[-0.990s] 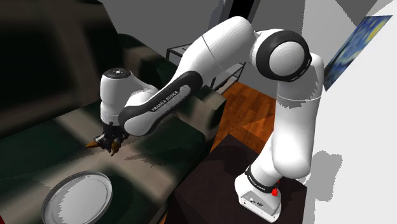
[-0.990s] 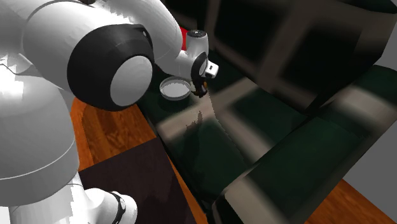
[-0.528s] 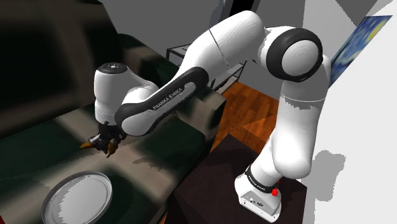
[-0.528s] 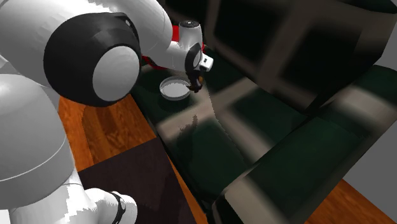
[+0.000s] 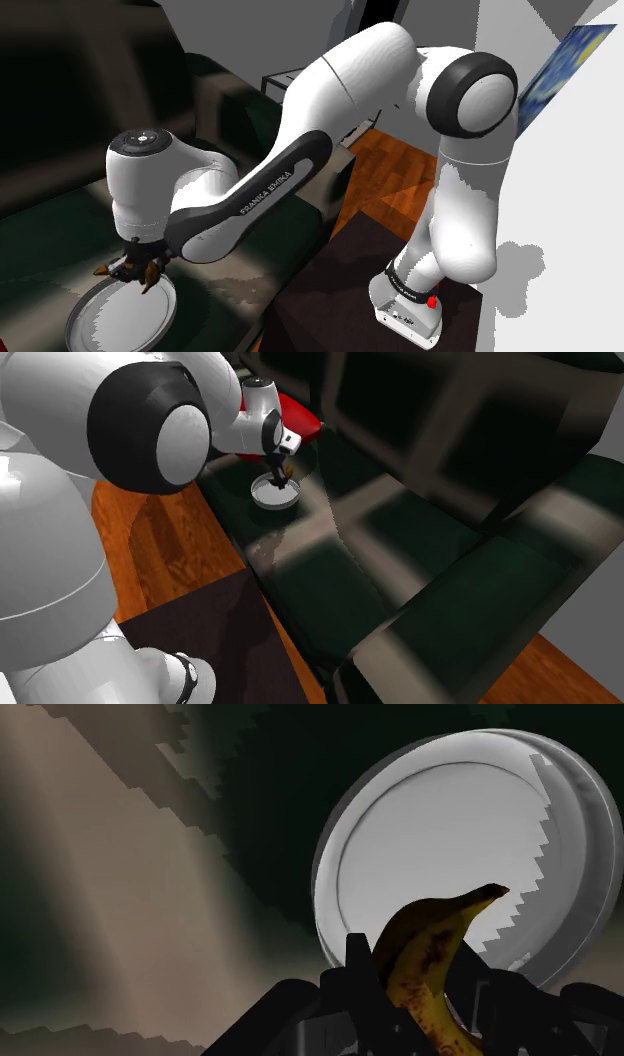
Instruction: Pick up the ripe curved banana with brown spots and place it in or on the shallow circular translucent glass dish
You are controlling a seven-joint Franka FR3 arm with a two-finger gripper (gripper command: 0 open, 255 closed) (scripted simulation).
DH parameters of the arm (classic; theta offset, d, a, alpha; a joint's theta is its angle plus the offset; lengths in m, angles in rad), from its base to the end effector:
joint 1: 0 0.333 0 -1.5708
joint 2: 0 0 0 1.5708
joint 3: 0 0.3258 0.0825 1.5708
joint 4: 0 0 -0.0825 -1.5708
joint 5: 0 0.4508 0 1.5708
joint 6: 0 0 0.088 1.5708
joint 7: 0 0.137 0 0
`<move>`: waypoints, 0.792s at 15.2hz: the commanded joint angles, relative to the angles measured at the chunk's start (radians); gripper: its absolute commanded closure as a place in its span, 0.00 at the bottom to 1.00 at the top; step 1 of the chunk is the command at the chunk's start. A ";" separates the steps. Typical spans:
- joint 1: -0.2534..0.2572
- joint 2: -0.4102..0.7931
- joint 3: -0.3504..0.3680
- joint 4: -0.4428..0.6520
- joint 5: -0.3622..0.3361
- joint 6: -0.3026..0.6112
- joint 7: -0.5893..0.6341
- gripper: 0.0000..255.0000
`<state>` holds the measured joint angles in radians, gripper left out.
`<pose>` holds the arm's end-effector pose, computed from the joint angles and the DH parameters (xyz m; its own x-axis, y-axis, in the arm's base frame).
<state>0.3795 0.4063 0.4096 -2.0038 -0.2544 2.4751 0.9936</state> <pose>0.4740 0.4712 0.2098 0.9958 -0.0533 0.0750 -0.0473 -0.9957 -0.0800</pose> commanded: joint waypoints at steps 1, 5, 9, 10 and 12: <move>0.040 0.008 0.005 0.014 -0.012 -0.009 0.052 1.00; 0.068 0.043 -0.007 0.020 -0.038 0.017 0.089 1.00; 0.082 0.082 -0.025 0.019 -0.063 0.055 0.106 1.00; 0.085 0.092 -0.029 0.019 -0.069 0.064 0.110 1.00; 0.092 0.112 -0.039 0.020 -0.082 0.083 0.119 1.00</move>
<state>0.4685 0.5070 0.3758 -1.9859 -0.3297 2.5488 1.1087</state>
